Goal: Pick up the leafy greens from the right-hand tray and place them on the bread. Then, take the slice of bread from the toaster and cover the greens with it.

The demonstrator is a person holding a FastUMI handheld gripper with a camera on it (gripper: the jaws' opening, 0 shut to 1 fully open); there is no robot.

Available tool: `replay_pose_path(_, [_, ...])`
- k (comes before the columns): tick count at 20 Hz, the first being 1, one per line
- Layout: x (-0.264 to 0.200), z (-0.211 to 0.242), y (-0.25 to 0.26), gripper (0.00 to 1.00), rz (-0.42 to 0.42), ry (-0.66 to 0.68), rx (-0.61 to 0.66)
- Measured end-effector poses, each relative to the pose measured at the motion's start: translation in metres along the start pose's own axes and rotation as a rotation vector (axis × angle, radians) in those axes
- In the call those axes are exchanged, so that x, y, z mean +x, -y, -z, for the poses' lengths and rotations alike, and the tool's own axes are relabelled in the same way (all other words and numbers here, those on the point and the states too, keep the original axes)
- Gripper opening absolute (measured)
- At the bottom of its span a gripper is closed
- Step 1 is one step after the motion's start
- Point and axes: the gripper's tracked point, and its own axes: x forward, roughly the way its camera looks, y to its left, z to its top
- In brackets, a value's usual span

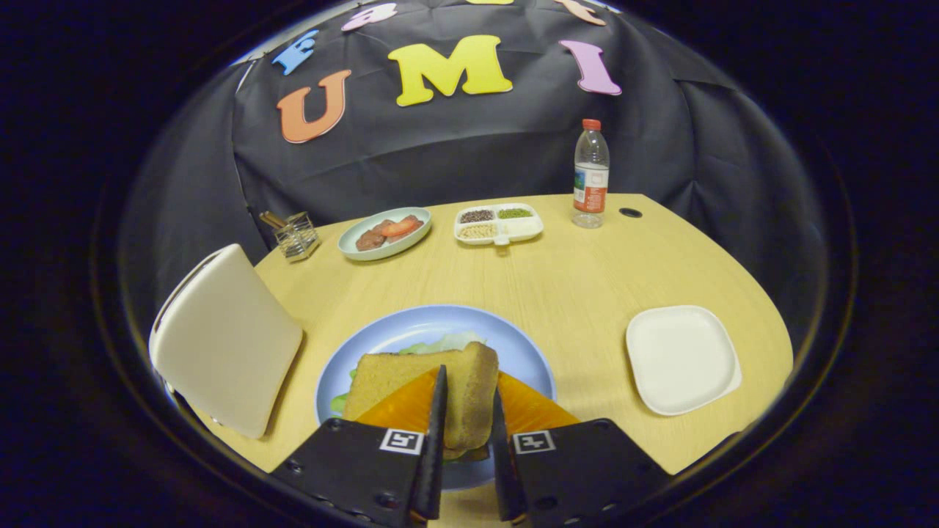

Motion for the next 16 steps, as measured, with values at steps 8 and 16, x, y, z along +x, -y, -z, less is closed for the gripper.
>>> replay_pose_path(8, [-0.01, -0.014, 0.005, 0.66, 0.11, 0.061, -0.142])
replay_pose_path(16, [-0.087, -0.046, -0.014, 0.96, 0.074, 0.205, -0.156])
